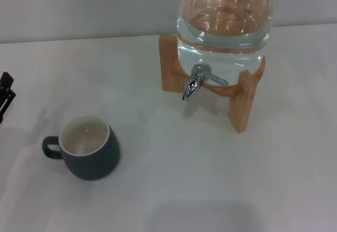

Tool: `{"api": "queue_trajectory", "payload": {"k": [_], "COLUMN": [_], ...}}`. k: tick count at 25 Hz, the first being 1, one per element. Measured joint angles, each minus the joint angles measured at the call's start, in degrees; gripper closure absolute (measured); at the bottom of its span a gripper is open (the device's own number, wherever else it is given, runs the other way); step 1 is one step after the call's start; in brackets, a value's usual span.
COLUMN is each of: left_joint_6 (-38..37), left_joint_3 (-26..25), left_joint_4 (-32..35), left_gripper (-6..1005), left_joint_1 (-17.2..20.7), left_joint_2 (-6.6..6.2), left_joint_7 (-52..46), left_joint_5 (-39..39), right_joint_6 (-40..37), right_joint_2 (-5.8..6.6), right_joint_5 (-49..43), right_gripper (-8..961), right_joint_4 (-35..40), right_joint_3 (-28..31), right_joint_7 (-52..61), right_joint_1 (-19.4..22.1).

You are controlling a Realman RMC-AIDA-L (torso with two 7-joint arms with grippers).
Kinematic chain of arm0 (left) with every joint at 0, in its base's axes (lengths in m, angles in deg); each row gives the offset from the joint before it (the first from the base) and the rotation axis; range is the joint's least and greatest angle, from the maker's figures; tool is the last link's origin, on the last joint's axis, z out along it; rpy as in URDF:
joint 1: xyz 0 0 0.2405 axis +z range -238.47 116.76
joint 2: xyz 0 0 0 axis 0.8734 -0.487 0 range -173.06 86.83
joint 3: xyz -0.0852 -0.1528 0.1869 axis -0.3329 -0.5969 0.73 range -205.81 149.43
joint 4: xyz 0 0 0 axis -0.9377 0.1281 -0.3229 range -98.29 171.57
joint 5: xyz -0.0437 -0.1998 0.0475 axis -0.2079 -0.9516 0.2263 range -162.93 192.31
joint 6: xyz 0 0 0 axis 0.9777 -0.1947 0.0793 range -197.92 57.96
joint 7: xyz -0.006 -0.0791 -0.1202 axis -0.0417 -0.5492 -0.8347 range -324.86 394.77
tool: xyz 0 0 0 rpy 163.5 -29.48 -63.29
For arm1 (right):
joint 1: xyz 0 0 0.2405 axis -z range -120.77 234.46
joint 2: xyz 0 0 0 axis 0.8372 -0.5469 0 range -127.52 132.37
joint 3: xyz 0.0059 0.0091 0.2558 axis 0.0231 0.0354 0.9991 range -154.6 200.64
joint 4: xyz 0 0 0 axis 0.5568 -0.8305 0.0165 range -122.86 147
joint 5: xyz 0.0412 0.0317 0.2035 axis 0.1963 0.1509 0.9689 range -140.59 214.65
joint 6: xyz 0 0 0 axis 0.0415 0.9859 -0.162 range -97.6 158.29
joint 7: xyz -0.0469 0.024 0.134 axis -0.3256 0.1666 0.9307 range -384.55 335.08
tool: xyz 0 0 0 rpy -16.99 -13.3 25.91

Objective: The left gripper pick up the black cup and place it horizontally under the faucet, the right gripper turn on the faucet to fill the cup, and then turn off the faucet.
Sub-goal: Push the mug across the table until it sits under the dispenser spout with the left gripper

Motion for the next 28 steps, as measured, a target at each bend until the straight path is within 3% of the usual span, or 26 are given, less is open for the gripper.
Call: {"api": "queue_trajectory", "payload": {"k": [17,28], "left_joint_6": [6.0,4.6], "left_joint_3": [0.0,-0.3], "left_joint_4": [-7.6,-8.8], "left_gripper": [135,136], "left_joint_1": [1.9,3.0], "left_joint_2": [0.14,0.33], "left_joint_7": [5.2,6.2], "left_joint_5": [0.2,0.1], "right_joint_6": [-0.4,-1.4], "right_joint_2": [0.12,0.18], "right_joint_5": [0.0,0.0], "right_gripper": [112,112], "right_joint_4": [0.0,0.0], "right_joint_3": [0.0,0.0], "right_joint_7": [0.0,0.0], "right_joint_1": [0.0,-0.2]}}
